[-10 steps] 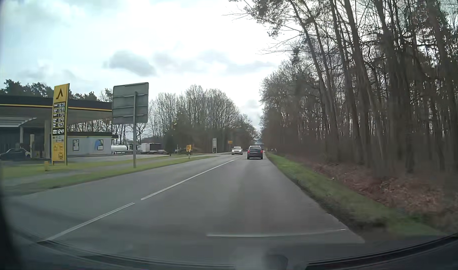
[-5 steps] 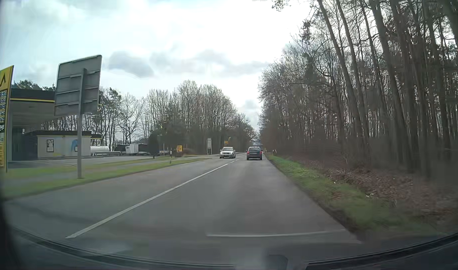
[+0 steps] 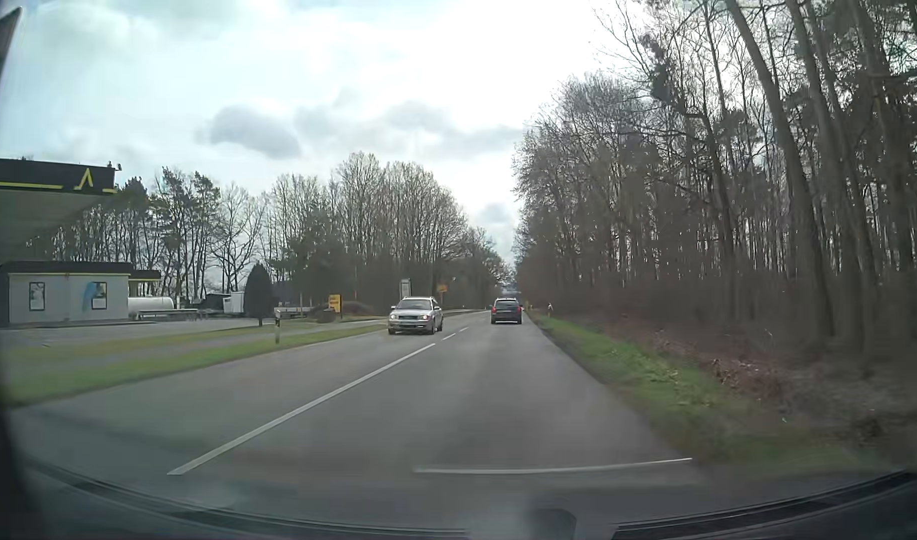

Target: Follow the waypoints while adhering to traffic rules and regulations

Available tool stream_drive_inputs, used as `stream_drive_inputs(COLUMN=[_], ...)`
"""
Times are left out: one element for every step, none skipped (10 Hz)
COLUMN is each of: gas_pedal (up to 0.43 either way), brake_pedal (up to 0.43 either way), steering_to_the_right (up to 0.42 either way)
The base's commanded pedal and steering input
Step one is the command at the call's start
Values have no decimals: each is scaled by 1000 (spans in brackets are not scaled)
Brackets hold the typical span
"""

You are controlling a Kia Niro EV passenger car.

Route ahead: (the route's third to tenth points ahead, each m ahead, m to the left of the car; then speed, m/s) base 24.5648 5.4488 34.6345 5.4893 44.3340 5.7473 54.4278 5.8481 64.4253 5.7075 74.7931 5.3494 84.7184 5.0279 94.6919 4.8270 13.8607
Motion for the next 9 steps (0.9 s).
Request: stream_drive_inputs(gas_pedal=[209,209,209,220,220,220,220,220,220], brake_pedal=[0,0,0,0,0,0,0,0,0], steering_to_the_right=[7,7,7,7,7,8,7,7,7])
